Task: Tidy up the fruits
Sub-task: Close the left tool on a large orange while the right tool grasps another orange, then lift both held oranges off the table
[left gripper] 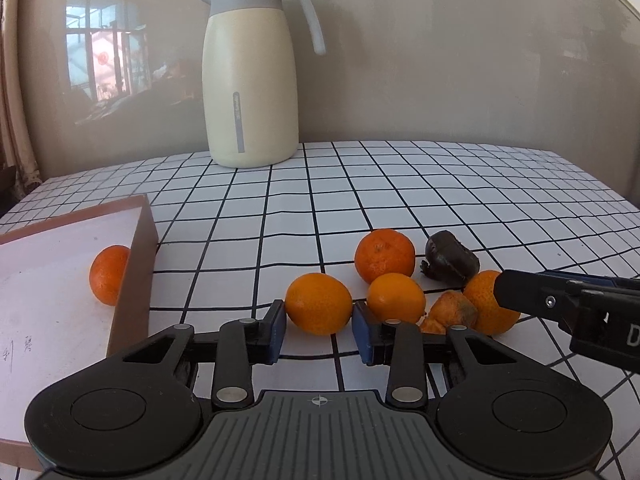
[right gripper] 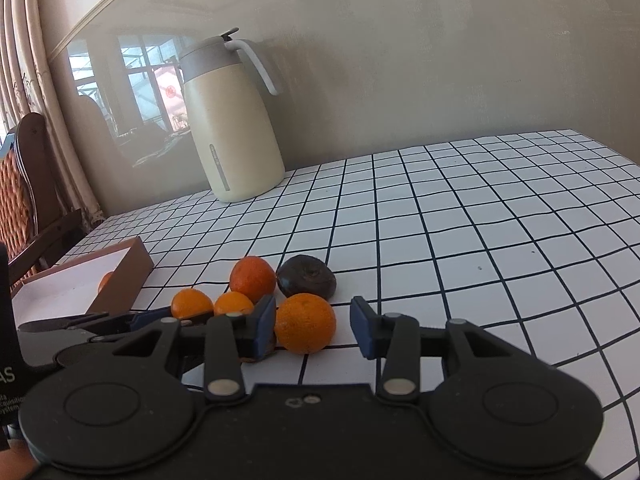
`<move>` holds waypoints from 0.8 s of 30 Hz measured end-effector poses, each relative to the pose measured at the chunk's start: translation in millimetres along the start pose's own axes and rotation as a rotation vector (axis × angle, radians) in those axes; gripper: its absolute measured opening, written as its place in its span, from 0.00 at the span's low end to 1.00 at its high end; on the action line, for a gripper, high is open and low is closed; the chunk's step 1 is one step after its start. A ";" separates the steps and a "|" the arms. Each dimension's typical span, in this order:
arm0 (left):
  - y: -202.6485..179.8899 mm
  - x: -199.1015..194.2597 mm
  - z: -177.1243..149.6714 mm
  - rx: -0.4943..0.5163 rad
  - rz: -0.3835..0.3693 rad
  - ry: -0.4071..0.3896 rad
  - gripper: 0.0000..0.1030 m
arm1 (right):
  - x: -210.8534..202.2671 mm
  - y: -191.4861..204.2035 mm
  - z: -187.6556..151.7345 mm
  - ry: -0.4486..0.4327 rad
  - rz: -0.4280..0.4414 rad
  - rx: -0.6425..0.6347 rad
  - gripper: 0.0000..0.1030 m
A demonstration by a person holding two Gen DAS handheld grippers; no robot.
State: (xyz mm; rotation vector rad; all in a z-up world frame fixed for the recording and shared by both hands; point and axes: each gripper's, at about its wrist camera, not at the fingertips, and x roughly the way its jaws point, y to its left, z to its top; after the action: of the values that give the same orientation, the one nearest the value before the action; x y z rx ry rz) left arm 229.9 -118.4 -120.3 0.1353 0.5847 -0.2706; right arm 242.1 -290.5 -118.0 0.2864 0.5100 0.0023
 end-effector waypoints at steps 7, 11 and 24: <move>2.7 -8.7 -8.5 0.025 0.001 -0.008 0.35 | 11.9 2.3 -1.9 0.026 -0.014 0.014 0.32; 2.8 -8.3 -9.1 0.024 0.002 -0.013 0.35 | 19.1 3.0 1.2 0.033 -0.010 0.026 0.33; 3.4 -4.6 -6.8 0.007 0.002 -0.019 0.35 | 24.0 3.4 -2.1 0.051 0.017 0.063 0.28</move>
State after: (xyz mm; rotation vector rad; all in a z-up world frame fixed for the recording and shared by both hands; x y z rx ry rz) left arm 223.7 -112.8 -123.1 0.1400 0.5652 -0.2719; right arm 262.3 -284.9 -130.5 0.3533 0.5587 0.0105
